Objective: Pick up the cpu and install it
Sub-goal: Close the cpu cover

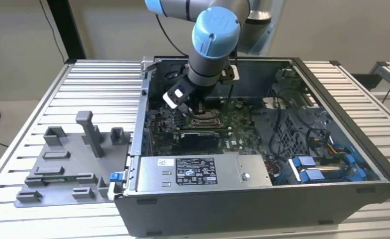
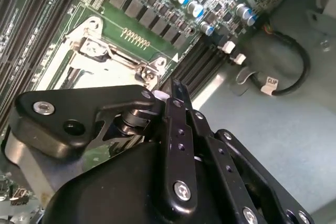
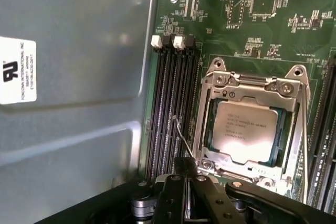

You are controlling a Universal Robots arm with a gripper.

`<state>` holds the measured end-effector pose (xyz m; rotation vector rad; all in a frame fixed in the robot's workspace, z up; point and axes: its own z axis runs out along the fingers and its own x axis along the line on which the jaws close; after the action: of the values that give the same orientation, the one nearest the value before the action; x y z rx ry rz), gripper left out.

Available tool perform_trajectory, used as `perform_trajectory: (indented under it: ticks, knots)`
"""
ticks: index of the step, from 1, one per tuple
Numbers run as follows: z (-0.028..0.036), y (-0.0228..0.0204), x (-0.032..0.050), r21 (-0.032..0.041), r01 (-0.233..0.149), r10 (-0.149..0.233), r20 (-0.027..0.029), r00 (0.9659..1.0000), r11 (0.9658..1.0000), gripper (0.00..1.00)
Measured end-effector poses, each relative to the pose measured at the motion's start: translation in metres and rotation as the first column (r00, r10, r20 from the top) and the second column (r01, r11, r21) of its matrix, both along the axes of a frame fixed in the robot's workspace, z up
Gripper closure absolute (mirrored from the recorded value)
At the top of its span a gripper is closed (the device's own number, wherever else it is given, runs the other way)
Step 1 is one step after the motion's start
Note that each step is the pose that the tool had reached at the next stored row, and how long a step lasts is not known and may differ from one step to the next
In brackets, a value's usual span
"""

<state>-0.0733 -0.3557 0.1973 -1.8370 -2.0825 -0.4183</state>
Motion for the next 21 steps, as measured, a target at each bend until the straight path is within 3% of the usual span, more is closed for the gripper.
perform_trajectory:
  ticks: [4, 21]
  knots:
    - [-0.004, 0.0, 0.0006, -0.0002, 0.0, 0.0, 0.0002, 1.0, 1.0, 1.0]
    - [-0.0051, 0.0004, 0.016, -0.0002, 0.0, 0.0, 0.0001, 1.0, 1.0, 1.0]
